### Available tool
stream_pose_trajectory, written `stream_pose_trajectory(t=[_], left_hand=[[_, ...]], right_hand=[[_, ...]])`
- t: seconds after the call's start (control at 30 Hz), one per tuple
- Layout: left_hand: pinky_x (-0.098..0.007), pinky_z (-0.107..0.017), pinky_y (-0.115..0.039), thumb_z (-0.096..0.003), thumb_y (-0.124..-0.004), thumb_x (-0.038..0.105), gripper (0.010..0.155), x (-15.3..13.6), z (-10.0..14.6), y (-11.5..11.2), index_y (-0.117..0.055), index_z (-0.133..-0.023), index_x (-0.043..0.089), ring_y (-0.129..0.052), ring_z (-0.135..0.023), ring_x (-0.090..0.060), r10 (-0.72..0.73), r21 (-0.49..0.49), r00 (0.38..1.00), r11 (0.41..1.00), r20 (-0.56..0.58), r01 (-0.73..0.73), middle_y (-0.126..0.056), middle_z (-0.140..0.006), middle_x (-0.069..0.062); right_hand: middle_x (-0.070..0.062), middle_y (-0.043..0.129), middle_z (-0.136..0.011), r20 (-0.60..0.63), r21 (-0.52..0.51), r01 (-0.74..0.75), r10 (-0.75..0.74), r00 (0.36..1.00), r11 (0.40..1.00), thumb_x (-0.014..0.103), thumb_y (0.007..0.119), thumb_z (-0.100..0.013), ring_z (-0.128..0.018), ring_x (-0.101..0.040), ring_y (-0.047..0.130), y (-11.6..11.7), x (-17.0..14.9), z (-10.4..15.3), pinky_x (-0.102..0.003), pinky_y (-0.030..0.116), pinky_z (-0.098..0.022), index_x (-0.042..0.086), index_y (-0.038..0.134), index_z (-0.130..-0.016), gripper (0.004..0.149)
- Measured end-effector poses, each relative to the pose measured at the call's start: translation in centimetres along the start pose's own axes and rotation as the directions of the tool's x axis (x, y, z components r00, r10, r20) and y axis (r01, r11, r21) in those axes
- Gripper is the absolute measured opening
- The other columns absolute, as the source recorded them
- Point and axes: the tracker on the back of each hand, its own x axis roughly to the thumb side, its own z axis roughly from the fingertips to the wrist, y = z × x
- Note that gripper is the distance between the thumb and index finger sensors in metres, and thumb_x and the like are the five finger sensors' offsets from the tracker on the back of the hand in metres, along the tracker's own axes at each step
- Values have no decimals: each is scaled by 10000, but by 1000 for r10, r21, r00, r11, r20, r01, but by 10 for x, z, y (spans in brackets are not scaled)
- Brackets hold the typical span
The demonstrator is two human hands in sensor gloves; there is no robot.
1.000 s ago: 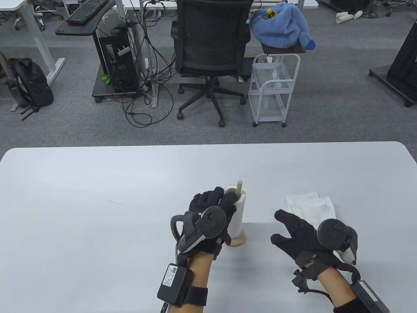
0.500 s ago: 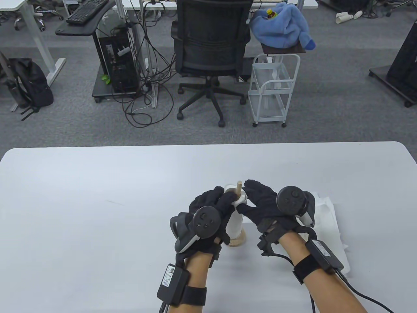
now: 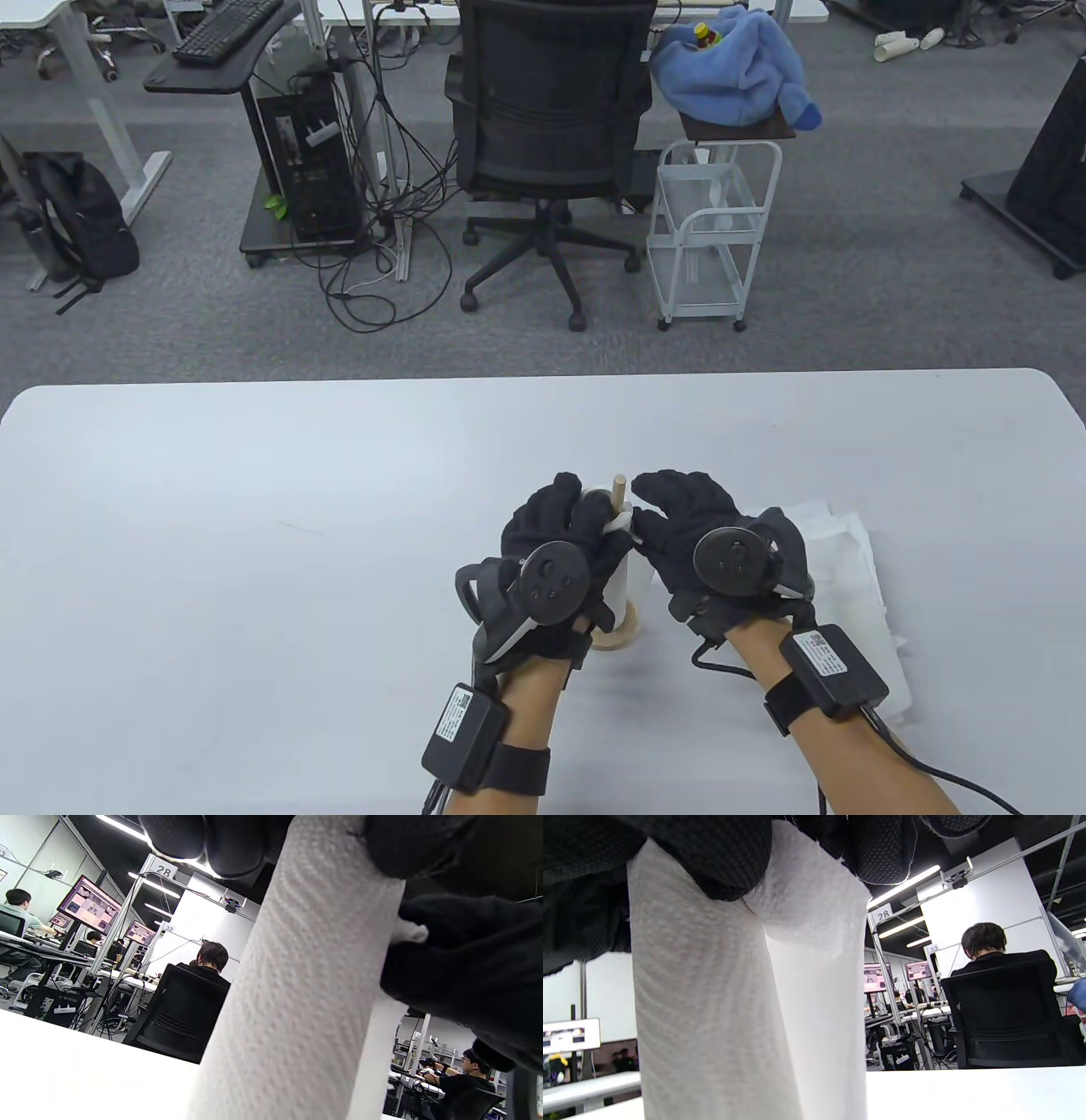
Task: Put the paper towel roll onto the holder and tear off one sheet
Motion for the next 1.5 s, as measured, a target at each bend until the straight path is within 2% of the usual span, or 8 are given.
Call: stream_pose_trajectory(t=[0.1, 0.2, 0.33, 0.47, 0.73, 0.9, 1.13, 1.5], left_hand=[[-532, -752, -562, -467, -702, 530, 503, 0, 1, 0, -666, -941, 365, -621, -1000, -328, -10, -8, 1000, 1000, 4, 10, -465, -1103, 20], [-530, -753, -559, -469, -695, 530, 502, 1, 3, 0, -660, -944, 370, -616, -1005, -324, -20, -7, 1000, 1000, 16, 20, -465, -1106, 30], [-528, -751, -563, -471, -691, 529, 504, -1, 4, 0, -652, -950, 378, -614, -1011, -318, -15, -8, 1000, 1000, 14, 15, -465, -1109, 49], [-518, -748, -578, -469, -688, 534, 502, -1, 4, 0, -652, -949, 390, -640, -1006, -299, -14, -7, 1000, 1000, 15, 14, -482, -1106, 64], [-509, -745, -593, -468, -688, 538, 500, -3, 5, 1, -655, -948, 406, -656, -1006, -287, -8, -8, 1000, 1000, 10, 9, -497, -1106, 75], [-504, -748, -589, -471, -679, 538, 499, -4, 5, 0, -644, -953, 413, -636, -1017, -287, 3, -13, 1000, 1000, 7, -3, -486, -1109, 76], [-508, -746, -590, -471, -681, 534, 500, -4, 5, 0, -642, -954, 411, -624, -1025, -287, 1, -13, 1000, 1000, 6, -1, -489, -1108, 77], [-503, -749, -587, -471, -681, 533, 500, -4, 6, 0, -641, -954, 411, -620, -1026, -288, -2, -11, 1000, 1000, 6, 2, -490, -1107, 73]], right_hand=[[-148, 619, -1040, 29, 26, -60, 59, 998, 998, 337, 754, -489, -944, -444, 627, 6, 2, 7, -635, 444, -701, 226, 787, -858, 386], [-153, 627, -1031, 17, 9, -33, 33, 999, 999, 328, 755, -491, -935, -447, 631, 9, 3, 11, -634, 440, -701, 214, 781, -861, 388], [-146, 634, -1030, 69, 79, -149, 143, 987, 986, 331, 756, -490, -933, -443, 638, 19, 6, 18, -631, 441, -702, 217, 784, -858, 387], [-149, 639, -1028, 54, 104, -127, 122, 991, 986, 329, 763, -488, -931, -446, 641, 29, 4, 26, -632, 437, -703, 216, 795, -856, 387], [-143, 658, -1023, 94, 215, -201, 185, 978, 956, 333, 767, -482, -929, -438, 659, 51, 5, 41, -631, 433, -707, 233, 808, -850, 383], [-131, 684, -1015, 91, 274, -192, 173, 981, 942, 337, 772, -475, -925, -429, 681, 62, 5, 47, -629, 441, -708, 241, 819, -841, 382], [-107, 698, -1016, 86, 401, -203, 184, 979, 893, 347, 774, -465, -928, -409, 697, 70, -1, 54, -617, 462, -710, 257, 830, -828, 379], [-94, 697, -1023, 65, 513, -160, 147, 987, 843, 349, 775, -457, -928, -403, 706, 76, -6, 66, -604, 500, -702, 257, 833, -824, 382]])
